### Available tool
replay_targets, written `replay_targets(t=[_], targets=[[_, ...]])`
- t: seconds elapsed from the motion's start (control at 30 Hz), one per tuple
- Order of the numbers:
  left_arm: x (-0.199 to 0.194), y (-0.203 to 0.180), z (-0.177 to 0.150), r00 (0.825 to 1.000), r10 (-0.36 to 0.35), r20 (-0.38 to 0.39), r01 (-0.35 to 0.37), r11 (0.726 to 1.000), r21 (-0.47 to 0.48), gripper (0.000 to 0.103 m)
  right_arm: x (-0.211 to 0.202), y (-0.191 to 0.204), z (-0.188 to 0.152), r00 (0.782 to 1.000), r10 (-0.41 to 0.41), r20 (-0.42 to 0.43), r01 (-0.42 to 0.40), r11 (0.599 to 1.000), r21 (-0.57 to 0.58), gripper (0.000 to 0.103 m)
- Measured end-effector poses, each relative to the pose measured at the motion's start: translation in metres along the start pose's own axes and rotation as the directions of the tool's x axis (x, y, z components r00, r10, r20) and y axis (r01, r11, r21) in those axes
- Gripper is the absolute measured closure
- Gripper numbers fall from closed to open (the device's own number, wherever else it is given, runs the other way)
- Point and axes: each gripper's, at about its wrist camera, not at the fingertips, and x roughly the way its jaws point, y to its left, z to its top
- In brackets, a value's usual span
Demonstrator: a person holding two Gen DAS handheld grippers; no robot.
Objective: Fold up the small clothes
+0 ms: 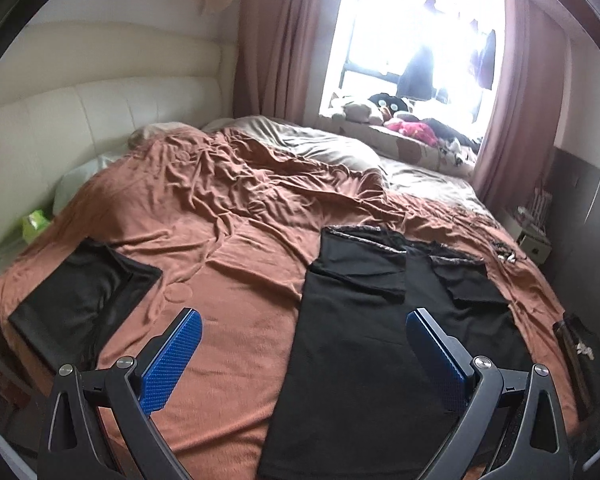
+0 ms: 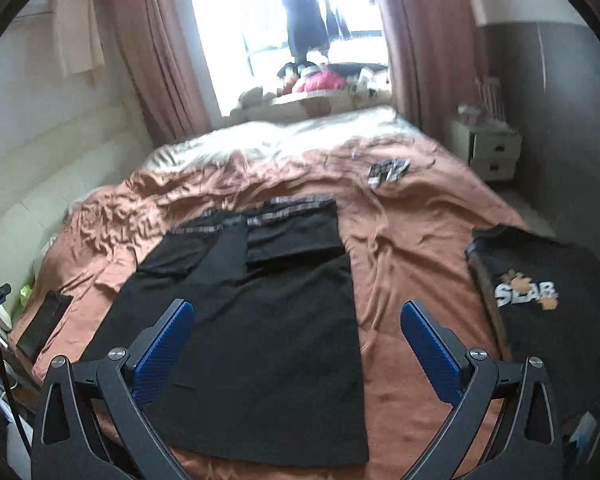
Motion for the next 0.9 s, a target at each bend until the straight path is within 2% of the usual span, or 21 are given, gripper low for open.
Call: replay_targets(t=[0.33,0.5,0.63,0.77,0.9], targets=[[-0.031,0.004,-0.023,0.998,0.055,-0.012,-0.055,0.998,-0.003,0.0,-0.039,-0.001,-0.04,1.0,-0.004,0.026,0.005,0.999,-0.041,0.0],[-0.048,0.007,-0.037,1.0,0.015,0.027,-0.014,0.999,-0.034,0.0,-0.046,-0.007,-0.049,1.0,0.0,0.016,0.0,1.0,-0.026,0.0],[-0.055,0.004,-0.051,0.999,-0.034,0.042,0.035,0.999,-0.013,0.0,-0.048,-0.012,-0.056,1.0,-0.001,-0.008,0.001,1.0,-0.009,0.0],[-0.053,-0.008,-0.067,0.999,-0.038,0.023,0.036,0.996,0.084,0.0,-0.049,-0.013,-0.066,1.0,-0.007,-0.017,0.007,1.0,0.0,0.0],[-0.043,-0.003,-0.083,0.995,-0.099,-0.026,0.101,0.991,0.086,0.0,-0.043,-0.014,-0.079,0.999,-0.011,-0.041,0.01,1.0,-0.01,0.0]])
